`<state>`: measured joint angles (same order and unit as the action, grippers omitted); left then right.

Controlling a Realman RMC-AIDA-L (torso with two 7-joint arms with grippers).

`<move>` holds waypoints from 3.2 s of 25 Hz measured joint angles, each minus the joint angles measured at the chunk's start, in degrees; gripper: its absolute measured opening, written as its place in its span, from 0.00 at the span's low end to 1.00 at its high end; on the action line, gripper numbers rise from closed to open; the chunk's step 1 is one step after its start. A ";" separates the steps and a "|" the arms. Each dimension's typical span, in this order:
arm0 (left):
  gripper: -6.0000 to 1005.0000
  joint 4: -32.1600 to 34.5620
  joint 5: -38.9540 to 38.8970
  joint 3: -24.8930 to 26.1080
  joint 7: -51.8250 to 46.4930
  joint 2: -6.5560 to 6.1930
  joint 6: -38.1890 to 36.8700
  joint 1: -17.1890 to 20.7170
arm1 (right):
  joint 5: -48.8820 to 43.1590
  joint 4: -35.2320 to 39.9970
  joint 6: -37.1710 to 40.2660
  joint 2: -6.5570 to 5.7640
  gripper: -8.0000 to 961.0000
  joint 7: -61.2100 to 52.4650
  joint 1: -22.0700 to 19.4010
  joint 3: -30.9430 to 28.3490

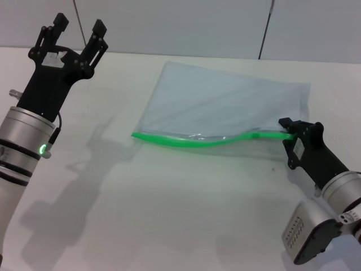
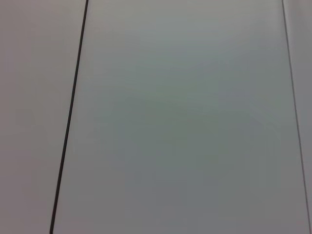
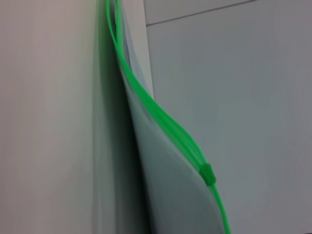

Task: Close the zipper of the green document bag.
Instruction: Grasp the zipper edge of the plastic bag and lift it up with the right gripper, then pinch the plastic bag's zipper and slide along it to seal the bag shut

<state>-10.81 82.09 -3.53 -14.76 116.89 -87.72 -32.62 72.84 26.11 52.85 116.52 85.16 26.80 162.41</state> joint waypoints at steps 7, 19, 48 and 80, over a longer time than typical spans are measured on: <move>0.81 0.15 1.68 -0.06 0.07 0.00 1.51 -0.51 | 0.30 -0.01 0.83 0.02 0.06 0.00 0.41 -0.05; 0.81 -1.79 19.61 -0.18 16.37 0.25 9.66 -4.98 | 0.31 2.27 1.73 0.04 0.05 0.07 1.29 0.32; 0.78 -7.03 22.84 -4.68 40.52 0.61 21.85 -8.10 | -2.86 5.97 3.33 0.02 0.05 -0.31 2.66 2.41; 0.11 -7.97 22.59 -4.34 46.14 0.70 24.08 -7.79 | -5.35 5.42 2.70 0.01 0.04 -0.33 2.43 2.38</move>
<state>-18.79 104.69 -7.87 31.38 117.60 -63.64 -40.41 67.50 31.53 55.55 116.54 84.83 29.23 164.79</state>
